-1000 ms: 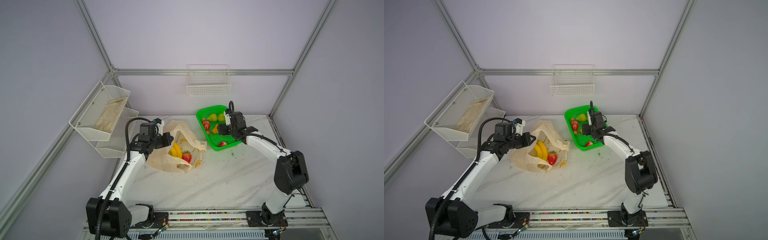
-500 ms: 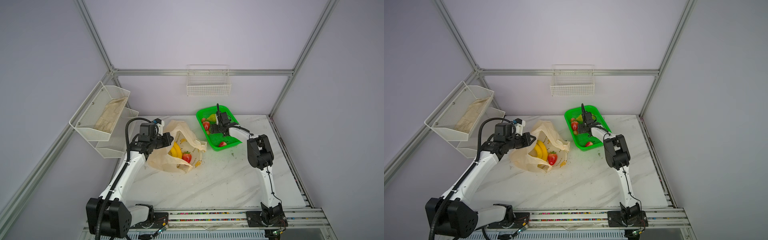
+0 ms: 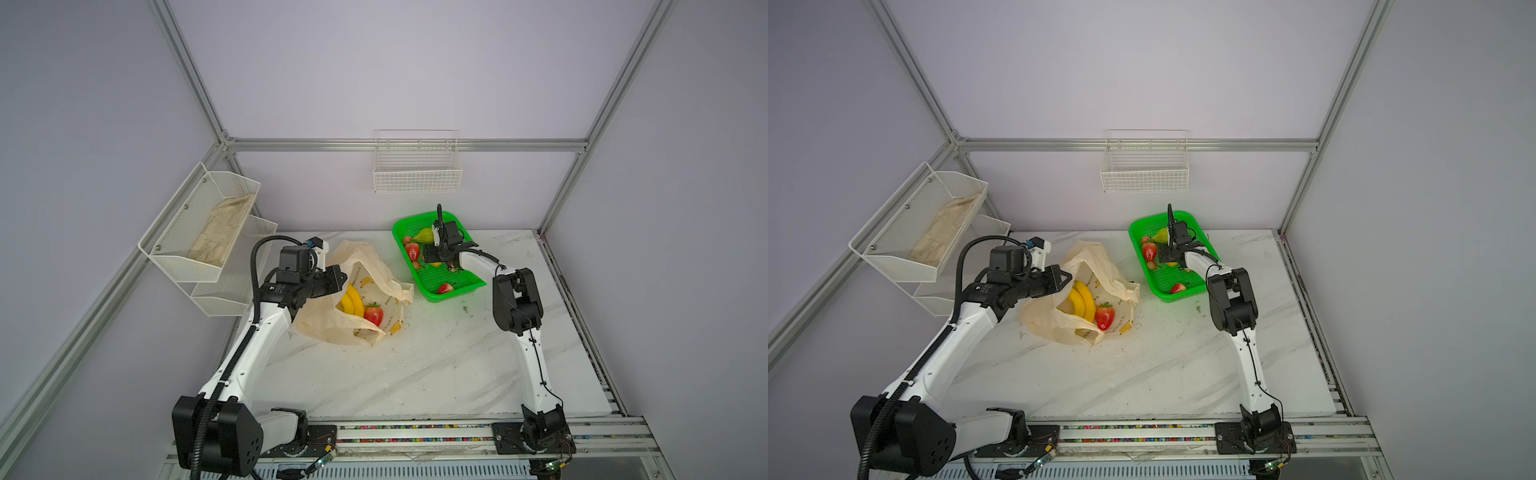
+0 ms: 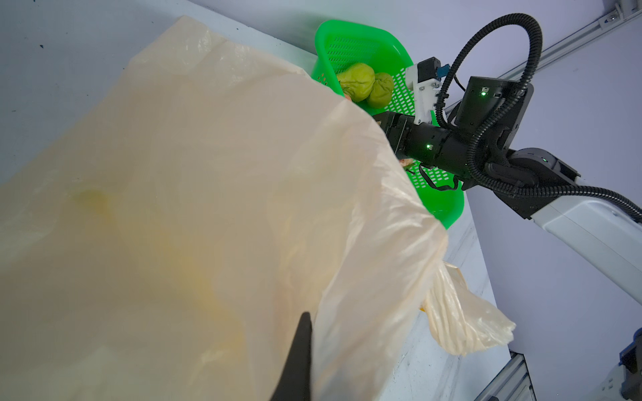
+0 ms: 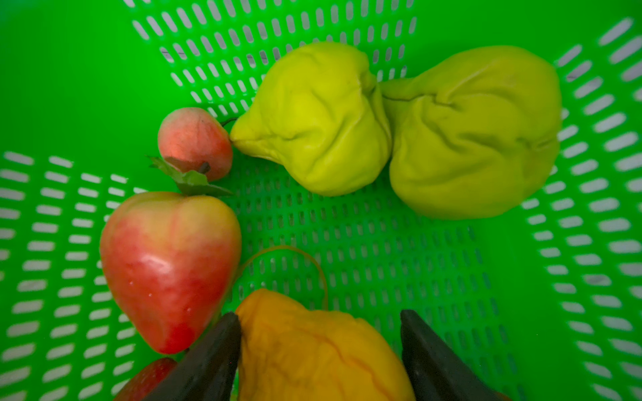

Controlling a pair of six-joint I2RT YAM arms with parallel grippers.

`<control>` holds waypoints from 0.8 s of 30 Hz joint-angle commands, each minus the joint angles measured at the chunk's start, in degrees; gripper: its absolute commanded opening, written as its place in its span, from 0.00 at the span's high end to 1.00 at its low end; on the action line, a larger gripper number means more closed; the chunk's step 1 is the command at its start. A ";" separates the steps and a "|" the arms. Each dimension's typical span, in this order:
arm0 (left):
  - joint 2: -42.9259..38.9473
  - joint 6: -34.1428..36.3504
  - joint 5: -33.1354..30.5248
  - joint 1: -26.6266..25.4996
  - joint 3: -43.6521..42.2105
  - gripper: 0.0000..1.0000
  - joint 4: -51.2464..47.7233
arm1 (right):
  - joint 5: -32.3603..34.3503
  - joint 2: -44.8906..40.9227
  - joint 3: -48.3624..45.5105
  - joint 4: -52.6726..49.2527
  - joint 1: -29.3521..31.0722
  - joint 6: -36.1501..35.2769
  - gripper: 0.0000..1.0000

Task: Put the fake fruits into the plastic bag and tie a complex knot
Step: 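Grasp the yellow pear in the basket with the right gripper and lift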

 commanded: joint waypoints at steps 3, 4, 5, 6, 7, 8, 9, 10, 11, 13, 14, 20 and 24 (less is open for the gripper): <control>-0.68 1.67 0.29 0.26 0.97 1.00 0.74 | -2.32 -0.43 -0.72 -3.43 -0.28 -0.98 0.19; -0.71 1.68 0.13 0.26 0.93 1.00 0.81 | -2.27 -0.58 -1.03 -3.88 -0.35 -1.38 0.19; -0.75 1.71 0.02 0.26 0.85 1.00 0.81 | -2.30 -0.74 -1.37 -4.15 -0.35 -1.81 0.20; -0.76 1.71 0.05 0.26 0.88 1.00 0.75 | -2.47 -0.88 -1.67 -4.34 -0.36 -2.22 0.20; -0.66 1.76 0.10 0.26 0.82 1.00 0.80 | -2.61 -1.08 -1.95 -4.50 -0.37 -2.60 0.21; -0.69 1.76 0.11 0.26 0.81 1.00 0.78 | -2.73 -1.08 -2.10 -4.74 -0.41 -2.78 0.23; -0.65 1.76 0.15 0.26 0.81 1.00 0.81 | -2.90 -0.98 -2.13 -5.00 -0.41 -3.03 0.25; -0.65 1.72 0.19 0.25 0.81 1.00 0.80 | -2.92 -0.85 -2.03 -5.29 -0.37 -3.26 0.28; -0.62 1.76 0.12 0.26 0.86 1.00 0.74 | -2.88 -1.09 -2.04 -5.48 -0.35 -3.37 0.31; -0.64 1.76 0.12 0.26 0.94 1.00 0.77 | -2.89 -2.07 -2.35 -5.41 -0.40 -3.62 0.36; -0.68 1.75 0.11 0.26 0.90 1.00 0.79 | -2.91 -2.94 -2.51 -5.41 -0.43 -3.68 0.39; -0.62 1.30 0.58 0.26 0.90 1.00 0.78 | -4.98 -13.25 -7.69 -1.73 -0.43 -4.27 0.44; -0.78 1.15 0.78 0.26 0.92 1.00 0.87 | -7.02 -23.61 -17.84 1.09 -0.43 -3.17 0.46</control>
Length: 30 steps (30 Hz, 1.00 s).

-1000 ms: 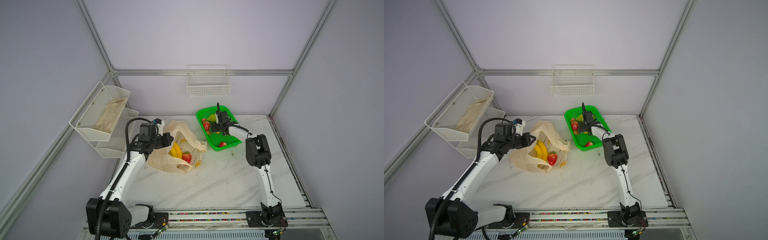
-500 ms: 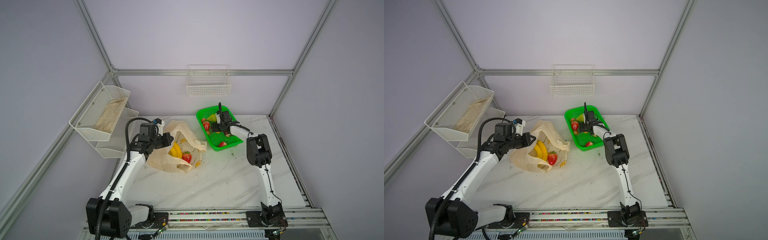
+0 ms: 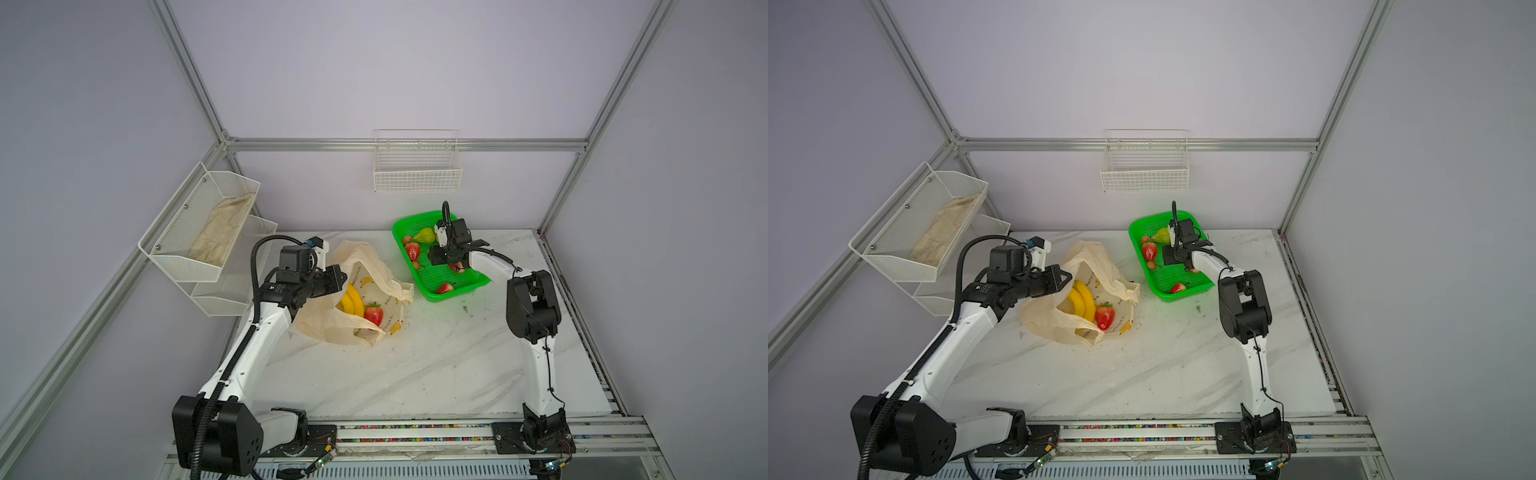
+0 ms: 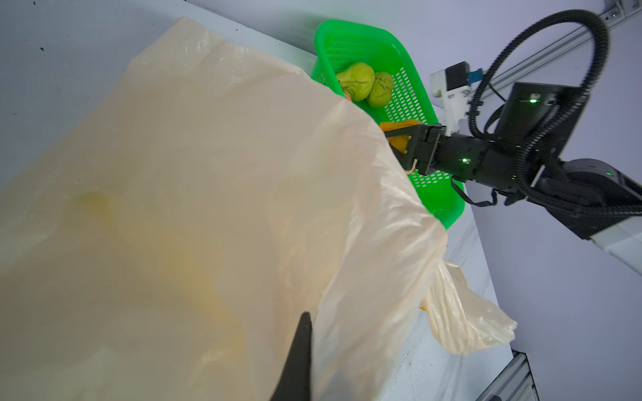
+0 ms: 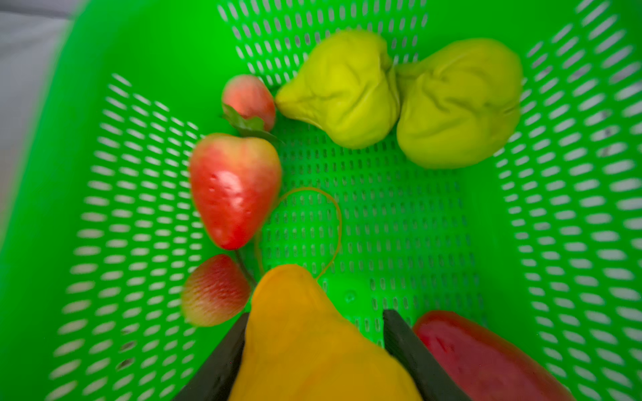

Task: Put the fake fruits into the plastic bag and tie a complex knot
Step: 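Grasp the yellow pear in the basket with the right gripper and lift, then lower the yellow pear into the bag with the right gripper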

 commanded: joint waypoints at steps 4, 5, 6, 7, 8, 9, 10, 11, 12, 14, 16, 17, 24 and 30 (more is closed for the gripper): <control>-1.06 -0.16 1.37 0.26 0.77 1.00 0.94 | -5.47 -25.66 -21.75 6.92 -0.12 3.03 0.48; -1.16 -0.61 1.55 0.26 0.80 1.00 1.03 | -6.49 -30.49 -26.73 8.15 0.44 4.07 0.48; -1.15 -0.91 1.99 0.26 0.81 1.00 1.11 | -6.96 -34.80 -31.01 8.47 1.39 4.99 0.49; -1.27 -1.06 2.23 0.26 0.82 1.00 1.12 | -6.89 -38.20 -34.17 7.97 2.48 5.52 0.49; -1.45 -1.24 2.27 0.18 0.95 1.00 1.14 | -6.88 -41.50 -37.49 7.14 4.17 5.77 0.49; -1.50 -1.29 2.14 0.24 0.89 1.00 1.29 | -6.49 -44.25 -40.58 6.22 5.89 6.28 0.49; -1.50 -1.37 2.06 0.26 1.03 1.00 1.38 | -5.71 -46.81 -42.77 5.34 7.32 6.74 0.49; -1.51 -1.38 2.16 0.18 1.09 1.00 1.38 | -5.21 -48.78 -45.34 5.01 9.34 7.26 0.49; -1.52 -1.46 2.13 0.19 1.07 1.00 1.41 | -5.15 -50.63 -47.69 5.47 11.42 7.82 0.49; -1.60 -1.88 2.47 0.17 1.12 1.00 1.40 | -5.49 -53.26 -52.18 8.66 15.29 9.39 0.49; -1.68 -2.32 2.75 0.17 1.00 1.00 1.47 | -6.83 -54.15 -56.53 15.10 19.12 11.63 0.50; -1.72 -2.42 2.80 0.17 0.99 1.00 1.41 | -7.44 -53.78 -58.43 19.67 21.32 12.76 0.50; -1.68 -2.52 3.58 0.05 1.07 1.00 1.41 | -1.68 -43.51 -60.62 45.70 33.56 17.52 0.51; -1.46 -2.61 4.63 -0.13 1.25 1.00 1.43 | 7.86 -32.06 -56.15 58.69 35.07 20.60 0.51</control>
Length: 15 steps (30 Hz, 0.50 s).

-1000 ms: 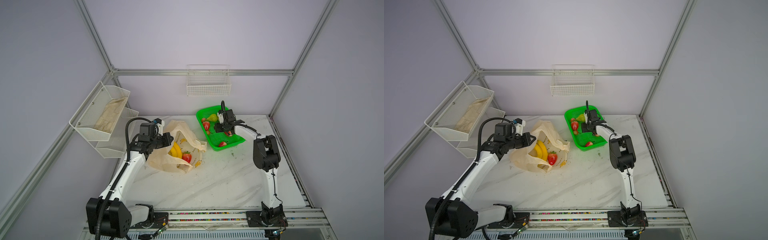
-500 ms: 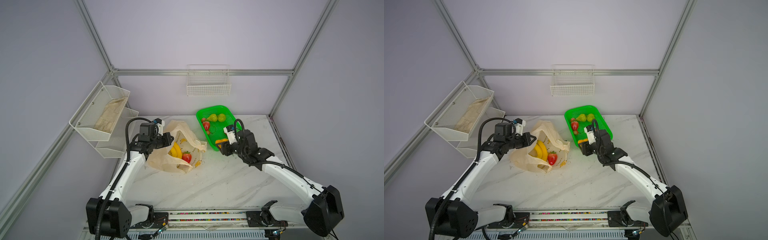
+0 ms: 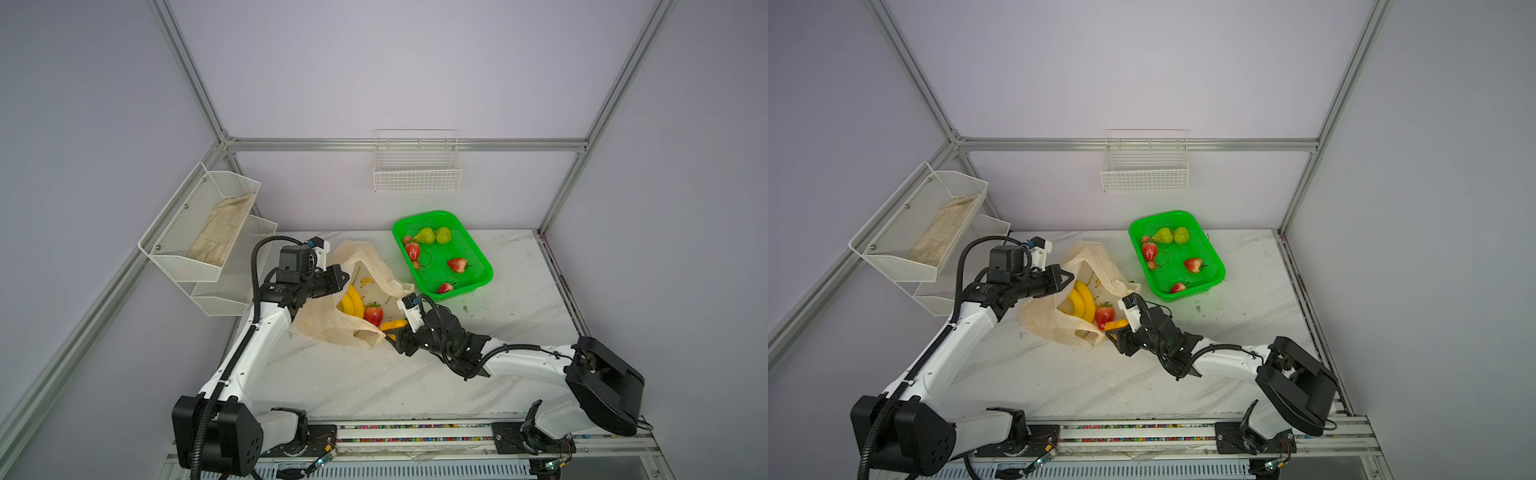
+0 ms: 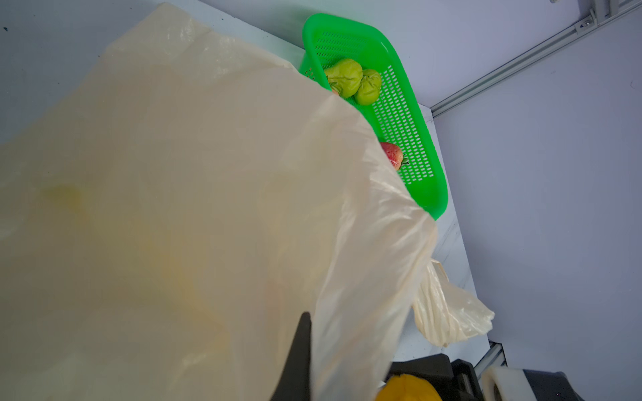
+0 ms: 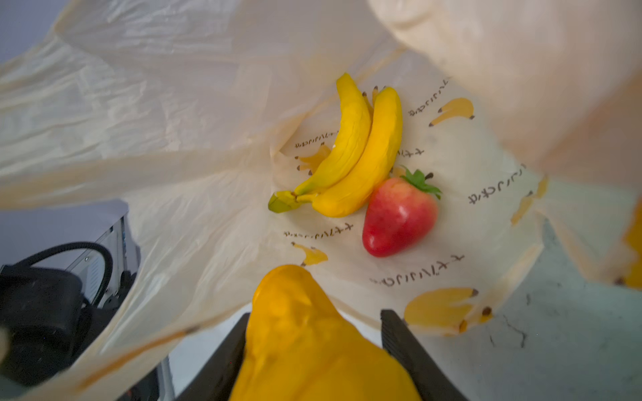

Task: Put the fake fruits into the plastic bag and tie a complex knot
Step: 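Lower the yellow pear into the bag with the right gripper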

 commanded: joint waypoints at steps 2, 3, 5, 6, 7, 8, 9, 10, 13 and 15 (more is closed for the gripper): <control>-1.26 -0.40 2.83 -0.20 1.26 1.00 1.29 | 10.08 7.79 5.23 15.43 0.58 3.97 0.52; -1.19 -0.33 3.20 -0.24 1.28 1.00 1.24 | 12.31 9.70 6.49 16.10 0.80 4.60 0.52; -0.92 -0.29 3.77 -0.41 1.32 1.00 1.23 | 15.04 14.48 9.58 18.82 1.33 5.53 0.52; -0.72 -0.31 4.09 -0.46 1.34 1.00 1.29 | 16.76 16.53 11.42 18.66 1.61 6.10 0.52; -0.51 -0.31 4.38 -0.51 1.35 1.00 1.29 | 18.53 18.81 13.67 18.58 1.94 6.49 0.52; -0.36 -0.39 4.54 -0.51 1.46 1.00 1.22 | 20.01 21.23 16.06 18.14 2.22 6.50 0.52; -0.28 -0.40 4.65 -0.51 1.47 1.00 1.26 | 22.37 23.00 18.12 16.94 2.57 6.86 0.51; -0.21 -0.40 4.76 -0.59 1.45 1.00 1.28 | 24.64 25.21 20.29 16.07 2.83 7.20 0.51; -0.09 -0.22 4.74 -0.59 1.47 1.00 1.24 | 29.68 30.64 24.80 15.05 2.88 8.28 0.49; -0.07 -0.22 4.97 -0.59 1.54 1.00 1.23 | 30.56 33.56 26.96 15.50 2.87 8.07 0.47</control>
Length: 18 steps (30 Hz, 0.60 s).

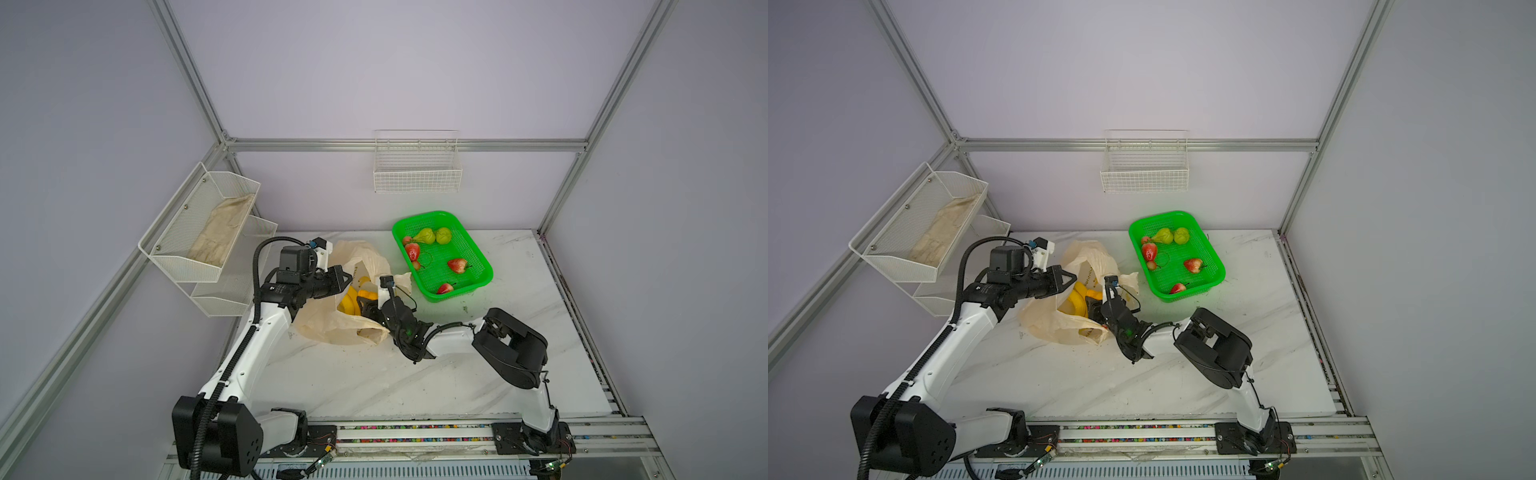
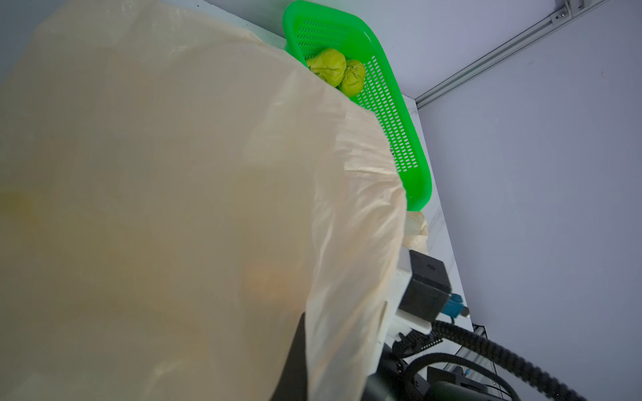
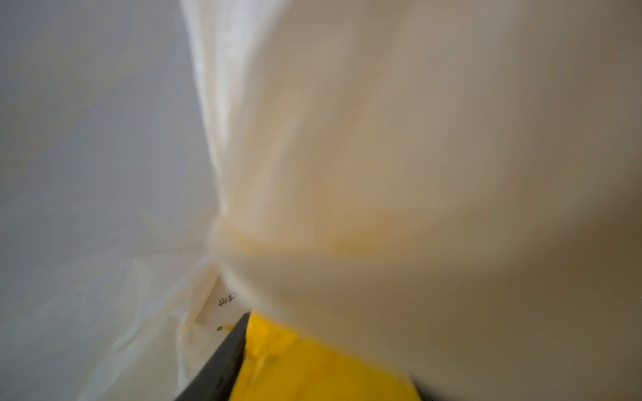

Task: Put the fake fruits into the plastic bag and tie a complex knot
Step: 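Lower the yellow pear into the bag with the right gripper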

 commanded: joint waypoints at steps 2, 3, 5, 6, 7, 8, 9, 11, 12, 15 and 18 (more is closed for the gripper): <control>-0.07 -0.06 1.72 -0.47 1.48 1.00 1.27 | 6.50 5.43 5.14 1.26 0.16 1.29 0.44; -0.13 0.04 1.70 -0.46 1.43 1.00 1.25 | 6.44 6.29 6.31 0.49 0.23 0.95 0.42; -0.26 0.21 1.62 -0.48 1.32 1.00 1.19 | 4.49 8.29 8.58 -0.40 0.16 0.64 0.35; -0.27 0.30 1.54 -0.46 1.27 1.00 1.20 | 4.12 8.87 9.35 -0.90 0.08 0.22 0.31; -0.41 0.44 1.45 -0.52 1.25 1.00 1.25 | 3.72 9.17 10.04 -1.82 0.03 -0.18 0.29; -0.63 0.63 1.27 -0.46 1.21 1.00 1.21 | 3.58 8.91 10.09 -2.06 -0.13 -0.55 0.25; -0.81 0.73 0.98 -0.47 1.10 1.00 1.23 | 3.18 8.45 9.83 -2.03 -0.30 -1.13 0.22; -1.17 0.87 0.31 -0.44 0.94 1.00 1.21 | 2.19 6.71 8.62 -2.09 -0.71 -2.43 0.15; -1.26 0.92 -0.02 -0.45 0.90 1.00 1.20 | 1.44 5.51 7.96 -2.20 -0.84 -3.12 0.13; -1.31 0.95 -0.88 -0.36 0.68 1.00 1.23 | -0.65 0.32 4.34 -2.30 -1.35 -4.81 0.08; -1.23 1.01 -1.06 -0.29 0.65 1.00 1.25 | -2.72 -5.75 -0.21 -3.55 -1.97 -6.32 0.05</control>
